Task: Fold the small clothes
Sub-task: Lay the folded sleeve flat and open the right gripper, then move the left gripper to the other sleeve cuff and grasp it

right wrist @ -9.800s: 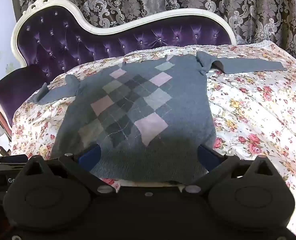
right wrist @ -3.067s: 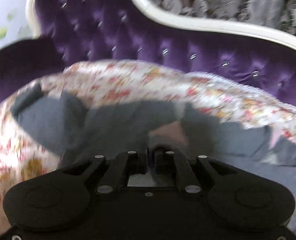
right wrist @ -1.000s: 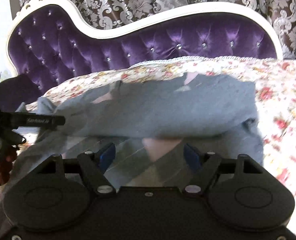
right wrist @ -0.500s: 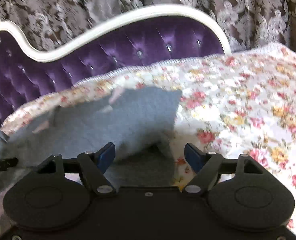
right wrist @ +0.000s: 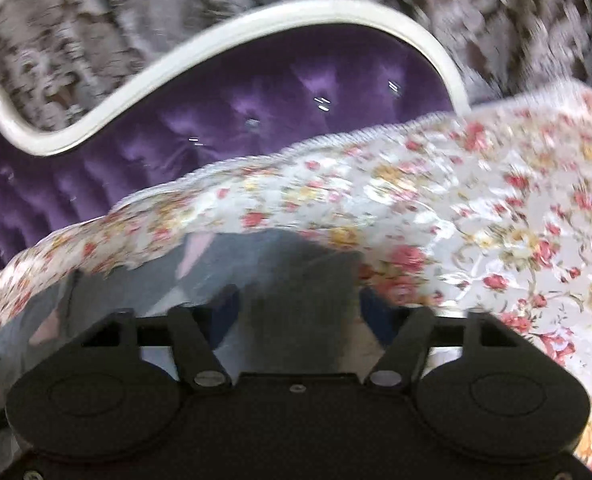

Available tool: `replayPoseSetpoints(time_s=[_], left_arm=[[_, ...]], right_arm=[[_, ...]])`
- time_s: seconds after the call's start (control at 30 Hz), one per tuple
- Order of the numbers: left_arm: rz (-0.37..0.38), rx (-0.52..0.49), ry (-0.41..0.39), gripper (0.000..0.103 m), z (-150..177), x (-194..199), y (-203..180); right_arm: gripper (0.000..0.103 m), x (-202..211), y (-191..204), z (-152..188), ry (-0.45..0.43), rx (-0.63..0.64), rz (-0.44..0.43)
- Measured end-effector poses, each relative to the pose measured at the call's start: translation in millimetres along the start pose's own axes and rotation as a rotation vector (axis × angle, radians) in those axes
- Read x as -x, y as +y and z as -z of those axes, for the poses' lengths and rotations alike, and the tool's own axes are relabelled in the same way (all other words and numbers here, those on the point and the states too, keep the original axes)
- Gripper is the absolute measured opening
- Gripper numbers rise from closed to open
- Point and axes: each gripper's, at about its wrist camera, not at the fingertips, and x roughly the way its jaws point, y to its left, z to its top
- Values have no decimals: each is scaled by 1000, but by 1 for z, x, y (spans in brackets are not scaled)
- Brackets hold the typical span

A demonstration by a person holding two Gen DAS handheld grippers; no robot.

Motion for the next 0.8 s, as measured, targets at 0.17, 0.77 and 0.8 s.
replayPoseSetpoints(time_s=[0.17,0.77,0.8], left_arm=[[1,2,-4,103,0,0,1],[22,16,-6,102,2,7,6],[26,17,-3,102,3,10,8]], right_arm=[[33,-12,-12,3,50,-20,-15],[90,70,39,27,-126,114,-28],[95,79,49,32,-142,130,-41]])
